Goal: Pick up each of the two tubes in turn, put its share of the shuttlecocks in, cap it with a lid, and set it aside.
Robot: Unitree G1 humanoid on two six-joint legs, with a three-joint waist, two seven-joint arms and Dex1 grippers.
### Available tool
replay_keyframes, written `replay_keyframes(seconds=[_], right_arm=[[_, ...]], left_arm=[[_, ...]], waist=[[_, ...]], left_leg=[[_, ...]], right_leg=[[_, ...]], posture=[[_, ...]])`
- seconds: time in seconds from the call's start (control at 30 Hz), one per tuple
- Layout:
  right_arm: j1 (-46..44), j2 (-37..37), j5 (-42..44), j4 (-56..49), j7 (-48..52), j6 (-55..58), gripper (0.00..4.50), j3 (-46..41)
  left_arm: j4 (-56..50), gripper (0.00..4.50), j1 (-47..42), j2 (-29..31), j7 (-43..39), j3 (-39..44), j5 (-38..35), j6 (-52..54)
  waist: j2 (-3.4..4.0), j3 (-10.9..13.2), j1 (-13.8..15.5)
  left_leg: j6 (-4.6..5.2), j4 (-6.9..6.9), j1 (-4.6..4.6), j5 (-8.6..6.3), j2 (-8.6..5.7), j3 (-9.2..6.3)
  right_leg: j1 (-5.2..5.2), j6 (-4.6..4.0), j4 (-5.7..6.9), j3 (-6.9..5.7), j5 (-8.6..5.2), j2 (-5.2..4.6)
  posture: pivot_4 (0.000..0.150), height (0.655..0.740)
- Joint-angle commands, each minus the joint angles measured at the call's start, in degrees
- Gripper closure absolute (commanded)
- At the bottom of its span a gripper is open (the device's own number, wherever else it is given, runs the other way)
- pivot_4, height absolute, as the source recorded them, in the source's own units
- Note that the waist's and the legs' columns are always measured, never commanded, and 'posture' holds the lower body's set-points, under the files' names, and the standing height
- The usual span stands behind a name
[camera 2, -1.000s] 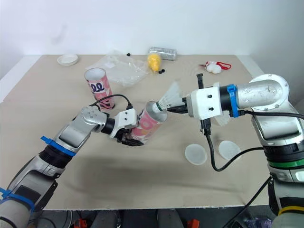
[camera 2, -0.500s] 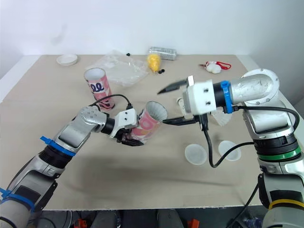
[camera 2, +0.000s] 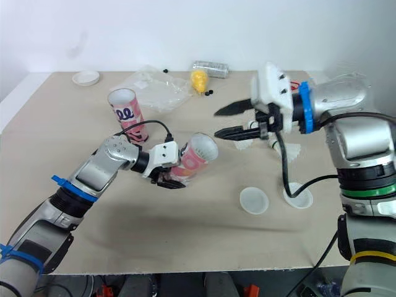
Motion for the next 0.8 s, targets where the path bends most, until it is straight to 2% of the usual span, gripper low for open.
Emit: replay_keyframes(seconds=[0.03,0.07,0.53,0.8], right_arm=[[-2.68,1.30,-3.56,-1.78,1.93,-3.52,4.03,2.71],[-3.13,1.75,-4.34,-1.62,2.53,-3.95,4.43,3.67],[-11.11,12.81,-20.76,12.99,10.20,-18.11,4.43,19.69],[-12.77,15.62,-21.84,19.76,11.04,-24.26,4.43,25.00]], left_arm=[[-1.13,1.44,-1.70,0.05,-1.16,0.03,-0.44,0.86],[-1.13,1.44,-1.74,0.00,-1.29,0.01,-0.44,1.05],[-3.51,1.44,-1.59,-1.60,-1.48,0.48,-1.53,4.08],[-4.62,1.44,-0.62,-1.41,-0.68,0.55,-1.47,4.73]], waist=[[0.01,0.01,0.00],[0.01,0.01,0.01],[0.08,0.05,0.01],[0.09,0.05,-0.12]], left_leg=[[0.00,0.00,-0.01,0.00,0.00,0.00],[0.00,0.00,-0.02,0.00,0.00,0.00],[0.00,0.01,-0.04,0.00,0.01,-0.01],[0.00,0.02,0.09,0.00,0.07,-0.03]], right_leg=[[-0.01,0.01,0.00,0.00,-0.01,0.00],[-0.02,0.01,0.00,0.00,-0.01,0.00],[-0.04,-0.07,0.02,-0.01,0.04,0.02],[0.03,-0.07,0.08,-0.02,0.05,0.10]], posture=[[0.150,0.7400],[0.150,0.7400],[0.150,0.7400],[0.150,0.7400]])
